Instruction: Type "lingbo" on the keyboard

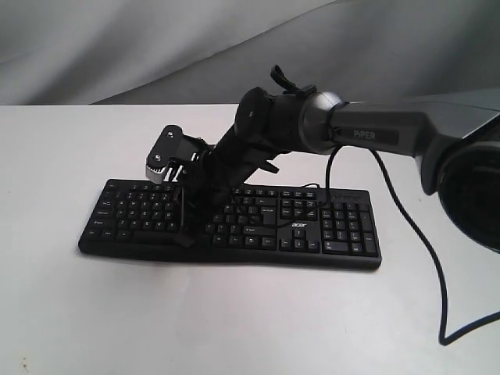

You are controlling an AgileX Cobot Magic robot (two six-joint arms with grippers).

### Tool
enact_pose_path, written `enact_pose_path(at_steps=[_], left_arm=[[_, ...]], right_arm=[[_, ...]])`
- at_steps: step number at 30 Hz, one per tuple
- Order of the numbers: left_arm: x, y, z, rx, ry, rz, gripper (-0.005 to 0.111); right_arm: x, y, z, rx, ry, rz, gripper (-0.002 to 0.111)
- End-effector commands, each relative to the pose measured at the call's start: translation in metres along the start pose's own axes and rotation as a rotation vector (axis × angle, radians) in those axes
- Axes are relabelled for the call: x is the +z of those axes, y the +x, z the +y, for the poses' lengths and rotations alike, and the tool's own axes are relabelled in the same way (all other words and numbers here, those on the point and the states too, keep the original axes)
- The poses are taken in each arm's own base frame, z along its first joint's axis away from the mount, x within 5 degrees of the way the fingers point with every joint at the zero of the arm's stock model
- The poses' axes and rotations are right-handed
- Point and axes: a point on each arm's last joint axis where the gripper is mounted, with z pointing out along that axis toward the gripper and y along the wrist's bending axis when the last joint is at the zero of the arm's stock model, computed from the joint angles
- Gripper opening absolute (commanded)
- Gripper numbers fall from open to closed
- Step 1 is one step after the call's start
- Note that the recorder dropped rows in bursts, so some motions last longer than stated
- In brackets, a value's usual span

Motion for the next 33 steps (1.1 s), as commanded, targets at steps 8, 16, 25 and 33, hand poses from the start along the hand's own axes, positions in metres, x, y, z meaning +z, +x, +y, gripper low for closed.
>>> enact_pose_path(at_steps=[8, 16, 25, 33], left_arm=[[0.000, 0.001, 0.000, -0.006, 0.001, -0.005, 0.001], [0.000, 0.001, 0.000, -0.006, 0.001, -0.005, 0.001], [0.000, 0.001, 0.000, -0.006, 0.001, -0.005, 0.001], [0.000, 0.001, 0.000, -0.006, 0.001, -0.005, 0.001]], right_arm=[[0.005, 0.002, -0.001, -0.002, 0.004, 0.007, 0.000], [0.007, 0.003, -0.001, -0.003, 0.004, 0.012, 0.000], [-0.001, -0.002, -0.003, -0.019, 0.043, -0.006, 0.000], [-0.006, -0.017, -0.011, -0.030, 0.067, -0.050, 0.000]])
